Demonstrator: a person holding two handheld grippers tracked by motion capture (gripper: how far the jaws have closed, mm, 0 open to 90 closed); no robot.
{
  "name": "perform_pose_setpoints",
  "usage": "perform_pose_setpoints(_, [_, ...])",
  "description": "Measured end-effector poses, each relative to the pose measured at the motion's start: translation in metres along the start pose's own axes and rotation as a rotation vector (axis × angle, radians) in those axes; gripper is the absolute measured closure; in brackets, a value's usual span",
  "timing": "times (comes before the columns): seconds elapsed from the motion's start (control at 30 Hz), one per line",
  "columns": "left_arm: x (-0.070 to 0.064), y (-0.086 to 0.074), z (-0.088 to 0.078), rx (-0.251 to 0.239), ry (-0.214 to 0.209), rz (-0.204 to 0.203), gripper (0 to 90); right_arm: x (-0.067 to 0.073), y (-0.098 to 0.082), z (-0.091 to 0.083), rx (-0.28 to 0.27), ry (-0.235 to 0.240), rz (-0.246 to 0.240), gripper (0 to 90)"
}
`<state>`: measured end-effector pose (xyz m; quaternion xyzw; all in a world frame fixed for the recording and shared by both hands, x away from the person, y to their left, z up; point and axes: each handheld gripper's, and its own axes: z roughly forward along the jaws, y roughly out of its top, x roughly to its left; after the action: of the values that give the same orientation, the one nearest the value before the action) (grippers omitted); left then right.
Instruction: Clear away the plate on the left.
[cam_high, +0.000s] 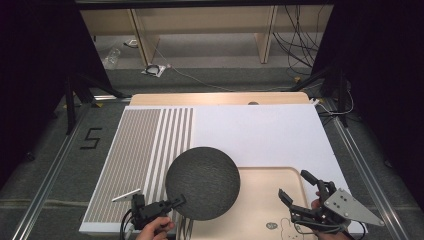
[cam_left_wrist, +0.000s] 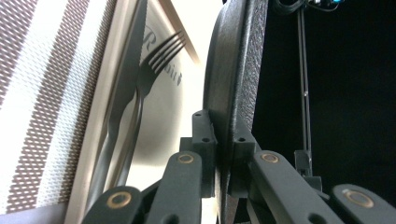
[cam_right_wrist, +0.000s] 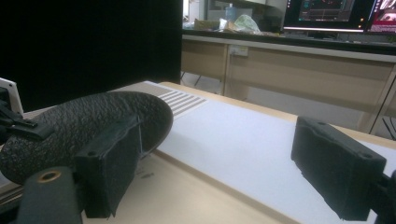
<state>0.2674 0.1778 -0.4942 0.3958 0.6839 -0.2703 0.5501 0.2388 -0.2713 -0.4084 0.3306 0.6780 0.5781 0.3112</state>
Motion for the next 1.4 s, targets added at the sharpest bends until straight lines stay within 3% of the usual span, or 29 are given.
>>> perform_pose_setpoints(0.43, [-0.003, -0.009, 0.013, 0.070, -0.004, 0.031, 84.8, 0.000, 0.000, 0.000, -0.001, 0.000, 0.001, 17.0])
perform_pose_setpoints(0.83, [-0.002, -0.018, 0.026, 0.134, 0.022, 0.053, 84.8, 0.000, 0.000, 0.000, -0.003, 0.001, 0.002, 17.0])
perform_pose_setpoints(1.4, [0.001, -0.025, 0.044, 0.208, 0.052, 0.051, 84.7, 0.000, 0.000, 0.000, -0.003, 0.002, 0.003, 17.0])
